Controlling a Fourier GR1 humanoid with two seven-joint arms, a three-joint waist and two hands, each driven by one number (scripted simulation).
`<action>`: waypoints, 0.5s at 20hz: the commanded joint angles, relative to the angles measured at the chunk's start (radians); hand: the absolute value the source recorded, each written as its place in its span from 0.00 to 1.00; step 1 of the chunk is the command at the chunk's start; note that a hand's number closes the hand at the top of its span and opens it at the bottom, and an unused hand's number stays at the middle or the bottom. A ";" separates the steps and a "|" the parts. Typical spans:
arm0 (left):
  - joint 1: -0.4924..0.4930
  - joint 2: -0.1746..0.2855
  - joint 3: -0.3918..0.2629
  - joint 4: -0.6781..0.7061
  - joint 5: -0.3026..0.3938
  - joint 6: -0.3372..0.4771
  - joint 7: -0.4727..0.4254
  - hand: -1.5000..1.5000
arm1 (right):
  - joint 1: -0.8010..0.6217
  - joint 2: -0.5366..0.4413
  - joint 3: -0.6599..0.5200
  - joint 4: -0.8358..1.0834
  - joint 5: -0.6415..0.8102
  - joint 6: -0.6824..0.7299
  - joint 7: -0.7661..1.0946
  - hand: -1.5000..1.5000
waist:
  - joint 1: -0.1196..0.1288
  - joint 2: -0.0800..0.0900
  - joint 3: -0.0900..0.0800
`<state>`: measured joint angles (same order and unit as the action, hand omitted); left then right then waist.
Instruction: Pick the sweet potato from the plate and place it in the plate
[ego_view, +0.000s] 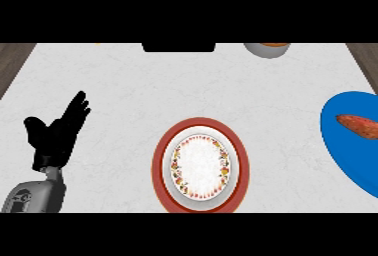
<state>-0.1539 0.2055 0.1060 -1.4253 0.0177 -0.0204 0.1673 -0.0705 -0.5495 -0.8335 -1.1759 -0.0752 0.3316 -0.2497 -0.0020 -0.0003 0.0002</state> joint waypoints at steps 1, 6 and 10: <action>-0.013 -0.003 0.007 -0.051 0.013 0.001 0.077 0.50 | 0.046 -0.051 -0.026 0.031 -0.035 0.042 -0.022 0.00 | 0.000 0.000 0.000; -0.019 -0.004 0.021 0.036 0.006 -0.020 -0.013 0.50 | 0.085 -0.104 -0.053 0.160 -0.039 0.072 -0.107 0.00 | -0.003 0.000 0.000; -0.026 -0.021 0.012 0.002 -0.007 0.000 0.020 0.50 | 0.067 -0.142 -0.013 0.247 0.015 0.035 -0.164 0.00 | 0.000 0.000 0.000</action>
<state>-0.1507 0.1874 0.1110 -1.4244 0.0119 -0.0274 0.1637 -0.0268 -0.6648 -0.8533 -0.9804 -0.0739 0.3625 -0.3751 -0.0009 0.0001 0.0002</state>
